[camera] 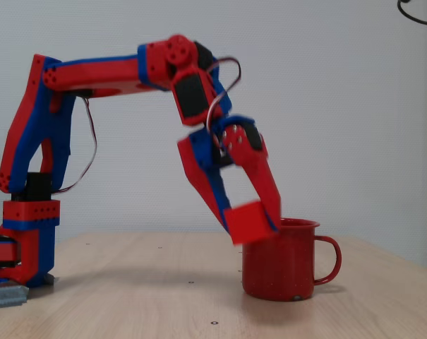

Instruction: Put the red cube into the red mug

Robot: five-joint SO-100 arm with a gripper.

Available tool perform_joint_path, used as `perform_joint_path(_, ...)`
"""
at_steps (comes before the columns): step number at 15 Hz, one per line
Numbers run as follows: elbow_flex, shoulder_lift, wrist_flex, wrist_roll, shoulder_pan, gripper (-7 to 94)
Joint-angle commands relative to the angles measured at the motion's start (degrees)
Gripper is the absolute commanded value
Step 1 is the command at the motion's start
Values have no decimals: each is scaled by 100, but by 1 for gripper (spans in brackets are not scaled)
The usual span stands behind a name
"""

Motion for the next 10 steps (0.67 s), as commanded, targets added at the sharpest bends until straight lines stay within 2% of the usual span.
perform_joint_path(1, -703, 1028, 255, -527, 53, 0)
perform_joint_path(5, -466, 1679, 642, -1573, -246, 0)
perform_joint_path(10, -9, 2206, 606, -1318, -1107, 0)
